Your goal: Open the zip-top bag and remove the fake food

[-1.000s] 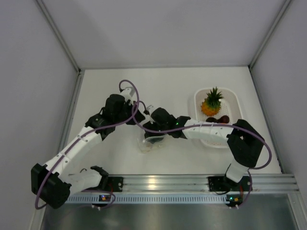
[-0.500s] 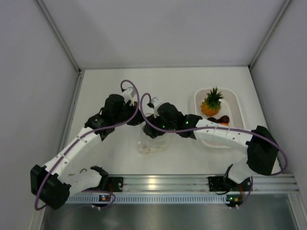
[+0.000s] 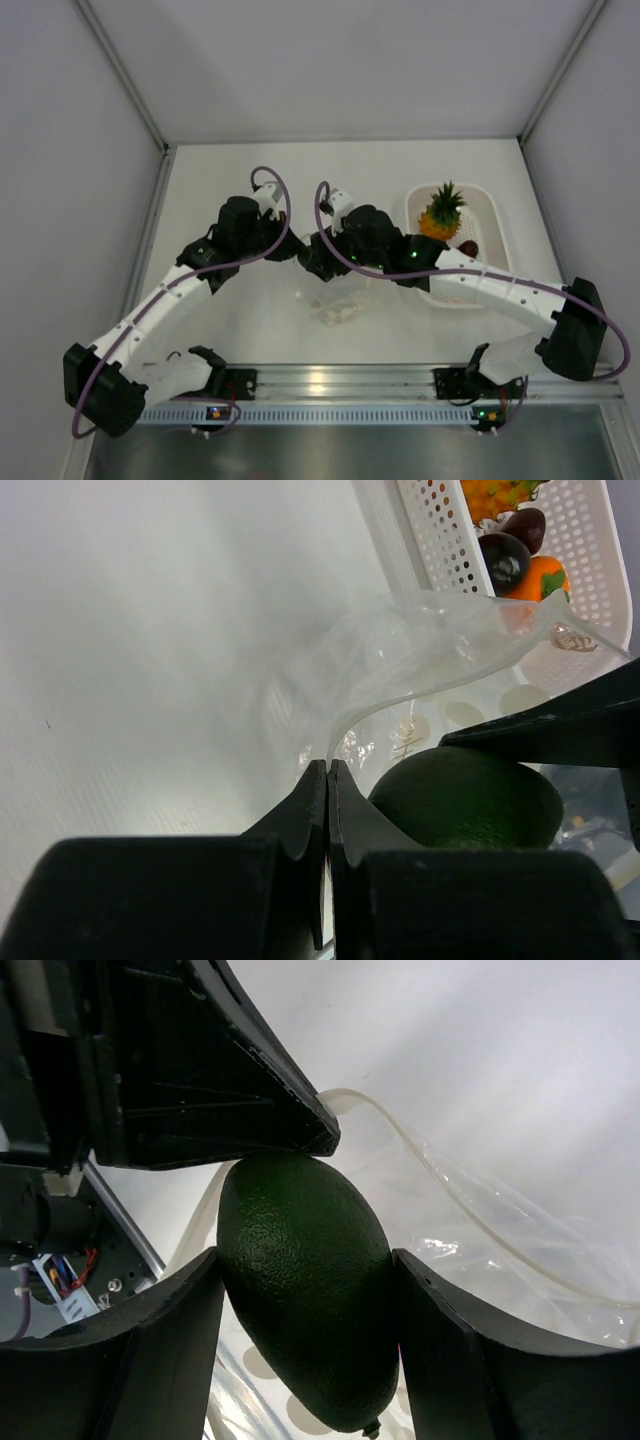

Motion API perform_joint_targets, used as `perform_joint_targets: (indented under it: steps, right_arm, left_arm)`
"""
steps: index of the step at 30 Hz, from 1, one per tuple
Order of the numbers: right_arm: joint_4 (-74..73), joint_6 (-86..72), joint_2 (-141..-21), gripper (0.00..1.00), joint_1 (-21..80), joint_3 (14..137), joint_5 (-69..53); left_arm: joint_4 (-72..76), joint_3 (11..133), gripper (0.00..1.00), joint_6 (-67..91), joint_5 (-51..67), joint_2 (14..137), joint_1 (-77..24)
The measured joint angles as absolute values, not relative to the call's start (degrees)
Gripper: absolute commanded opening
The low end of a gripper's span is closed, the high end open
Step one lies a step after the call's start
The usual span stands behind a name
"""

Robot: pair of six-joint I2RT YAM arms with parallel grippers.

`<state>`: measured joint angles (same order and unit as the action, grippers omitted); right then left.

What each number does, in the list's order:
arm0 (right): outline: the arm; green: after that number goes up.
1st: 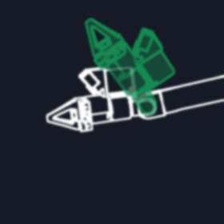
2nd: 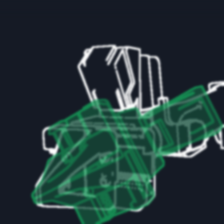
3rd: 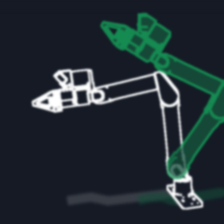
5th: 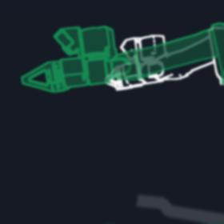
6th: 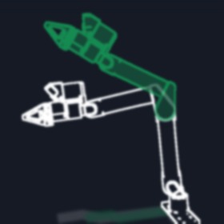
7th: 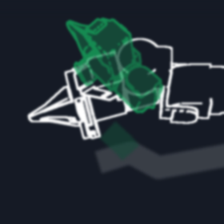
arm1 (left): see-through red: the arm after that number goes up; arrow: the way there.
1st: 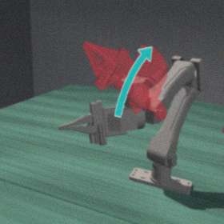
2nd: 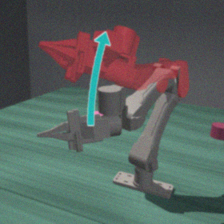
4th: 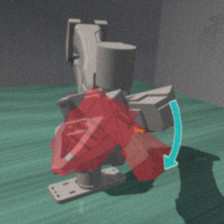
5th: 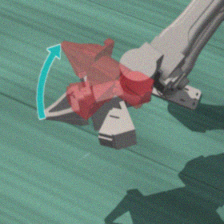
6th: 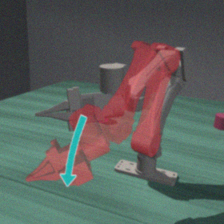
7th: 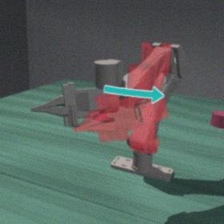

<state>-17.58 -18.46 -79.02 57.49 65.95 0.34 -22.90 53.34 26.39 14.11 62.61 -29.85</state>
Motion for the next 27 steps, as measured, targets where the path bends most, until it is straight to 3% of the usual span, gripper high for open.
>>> perform_joint_targets:
  steps: [9,27]
  right_arm:
    - [-8.88,-21.3,-73.41,0.18,57.49,62.46,-1.43]
    - [34.52,-33.08,-71.0,0.15,57.14,43.79,-5.85]
  left_arm:
    - [-22.9,53.34,0.0,26.98,14.74,62.59,-29.95]
    - [-18.22,52.93,0.0,32.27,17.78,58.85,-29.56]
